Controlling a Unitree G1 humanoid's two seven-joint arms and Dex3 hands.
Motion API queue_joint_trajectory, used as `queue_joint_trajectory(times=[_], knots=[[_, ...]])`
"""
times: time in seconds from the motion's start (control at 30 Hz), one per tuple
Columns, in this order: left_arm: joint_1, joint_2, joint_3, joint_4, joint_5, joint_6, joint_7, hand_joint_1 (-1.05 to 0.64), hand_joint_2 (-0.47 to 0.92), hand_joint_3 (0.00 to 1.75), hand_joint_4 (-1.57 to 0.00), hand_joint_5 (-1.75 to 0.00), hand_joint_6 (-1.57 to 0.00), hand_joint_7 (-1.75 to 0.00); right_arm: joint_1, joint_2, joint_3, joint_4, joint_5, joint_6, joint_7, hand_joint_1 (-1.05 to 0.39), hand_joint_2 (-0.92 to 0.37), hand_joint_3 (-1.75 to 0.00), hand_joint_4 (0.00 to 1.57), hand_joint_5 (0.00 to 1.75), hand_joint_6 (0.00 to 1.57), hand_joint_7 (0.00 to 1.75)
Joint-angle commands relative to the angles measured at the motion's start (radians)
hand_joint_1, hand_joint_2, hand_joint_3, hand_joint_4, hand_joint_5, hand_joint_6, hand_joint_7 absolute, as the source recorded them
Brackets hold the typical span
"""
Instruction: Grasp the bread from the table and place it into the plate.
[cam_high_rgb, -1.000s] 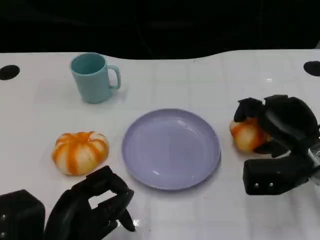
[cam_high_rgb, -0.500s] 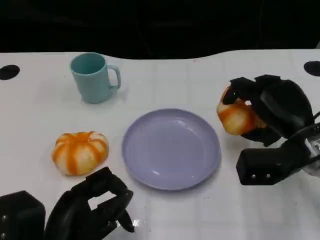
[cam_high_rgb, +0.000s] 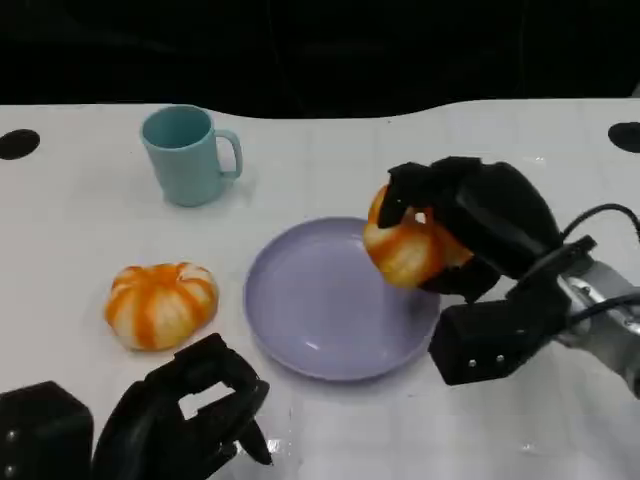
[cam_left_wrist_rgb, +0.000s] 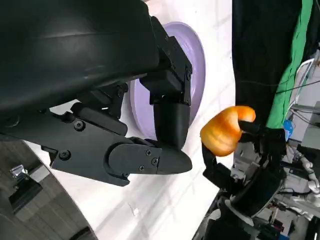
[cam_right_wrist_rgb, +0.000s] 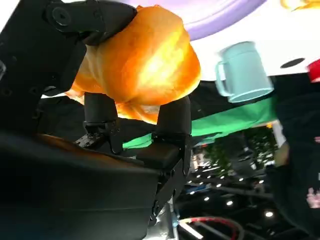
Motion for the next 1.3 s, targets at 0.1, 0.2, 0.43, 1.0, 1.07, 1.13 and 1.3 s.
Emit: queue_joint_trajectory(times=[0.1,0.2,0.43,1.0,1.07,1.13,1.3], knots=[[-0.003,0.008,0.007,0.012,0.004,-0.016,-0.002,-0.55,0.92,0.3,-0.72,-1.75,-0.61,-1.58,-0.035,0.038,0.024,0.015,-0.018,-0.018,0.004,-0.08,-0.21,-1.33,0.97,1.75,0.74,1.75],[-0.004,0.009,0.005,0.012,0.009,-0.015,0.001,-0.56,0.92,0.29,-0.72,-1.75,-0.62,-1.58,-0.038,0.06,0.03,0.034,-0.02,-0.008,0.011,-0.08,-0.2,-1.33,0.98,1.75,0.75,1.75],[-0.004,0.007,0.003,0.014,0.012,-0.016,0.005,-0.56,0.92,0.29,-0.71,-1.75,-0.62,-1.58,-0.044,0.088,0.045,0.073,-0.018,-0.01,0.028,-0.08,-0.24,-1.28,0.94,1.75,0.75,1.75],[-0.005,0.001,0.0,0.017,0.009,-0.023,0.004,-0.55,0.92,0.28,-0.72,-1.75,-0.63,-1.56,-0.041,0.068,0.029,0.061,0.05,-0.011,0.344,-0.64,-0.91,-0.19,0.27,0.44,0.4,0.02],[-0.005,0.001,0.0,0.016,0.007,-0.021,0.004,-0.56,0.92,0.28,-0.72,-1.75,-0.63,-1.56,-0.034,0.057,0.028,0.032,0.053,0.008,0.389,-0.69,-0.92,-0.22,0.2,0.39,0.34,0.0],[-0.004,0.002,0.002,0.015,0.004,-0.019,0.002,-0.55,0.92,0.28,-0.72,-1.75,-0.63,-1.56,-0.024,0.046,0.027,-0.003,0.057,0.031,0.429,-0.71,-0.92,-0.25,0.14,0.36,0.3,0.0],[-0.003,0.003,0.002,0.01,0.005,-0.013,0.006,-0.56,0.92,0.28,-0.72,-1.75,-0.63,-1.55,0.007,0.015,0.018,-0.091,0.078,0.074,0.523,-0.77,-0.92,-0.28,0.06,0.33,0.25,0.0]])
